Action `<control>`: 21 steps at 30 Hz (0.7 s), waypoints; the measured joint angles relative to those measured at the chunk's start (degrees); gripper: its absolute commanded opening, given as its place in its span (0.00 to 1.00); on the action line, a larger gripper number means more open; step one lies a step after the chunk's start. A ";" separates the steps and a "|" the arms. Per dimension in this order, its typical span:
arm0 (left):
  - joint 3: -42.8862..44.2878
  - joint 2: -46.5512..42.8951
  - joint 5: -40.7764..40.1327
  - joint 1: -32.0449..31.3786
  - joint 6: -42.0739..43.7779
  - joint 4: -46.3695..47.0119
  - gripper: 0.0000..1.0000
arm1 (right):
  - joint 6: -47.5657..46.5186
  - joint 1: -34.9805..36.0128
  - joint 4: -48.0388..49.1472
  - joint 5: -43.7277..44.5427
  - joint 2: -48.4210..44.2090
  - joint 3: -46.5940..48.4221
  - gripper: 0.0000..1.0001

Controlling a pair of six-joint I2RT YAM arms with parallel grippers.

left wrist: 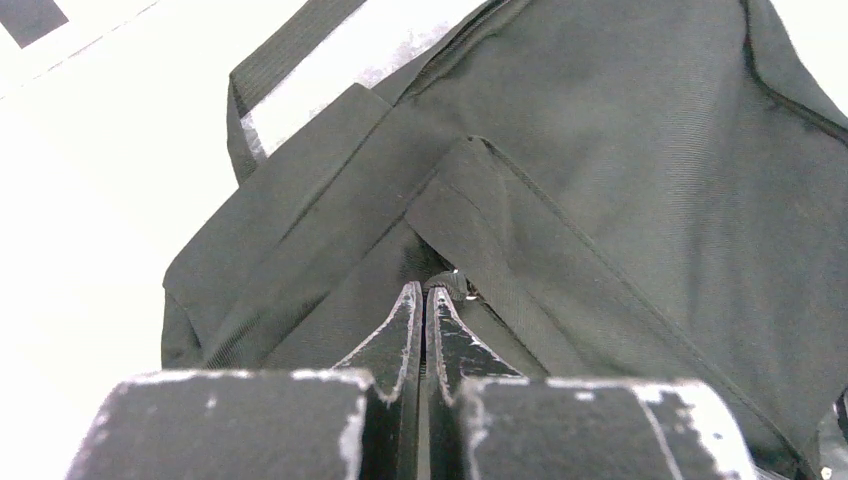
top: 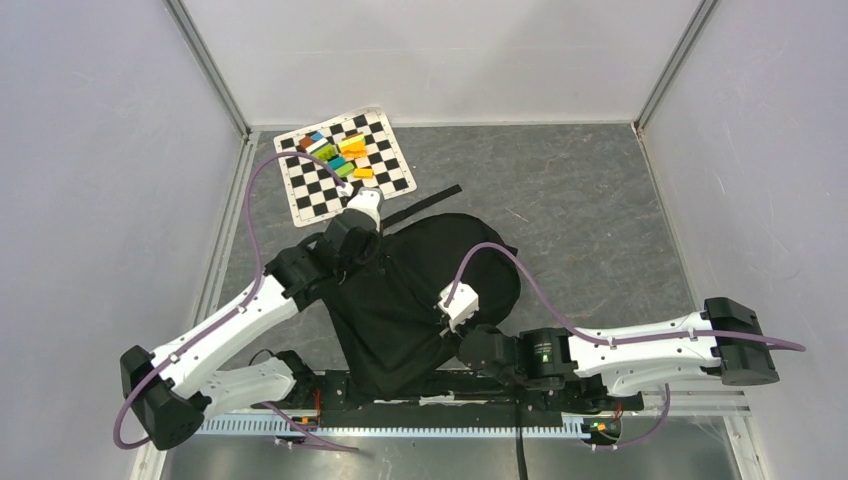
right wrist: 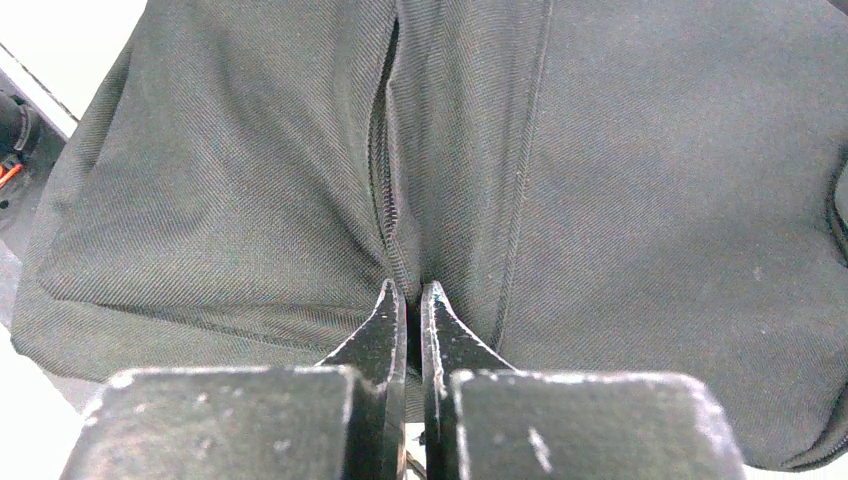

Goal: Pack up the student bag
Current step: Zip the student bag at the center of the board.

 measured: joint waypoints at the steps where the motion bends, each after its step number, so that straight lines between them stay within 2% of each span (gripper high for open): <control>1: 0.31 0.70 0.52 1.03 0.33 -0.33 0.02 | 0.02 0.00 -0.04 0.22 0.00 0.00 0.00; 13: 0.42 6.80 5.53 8.15 0.50 0.46 0.02 | 0.39 0.04 -0.57 1.05 -0.11 0.02 0.00; 21: 0.52 11.50 7.45 10.21 0.50 3.15 0.02 | 1.01 -0.02 -0.20 2.64 1.31 0.17 0.00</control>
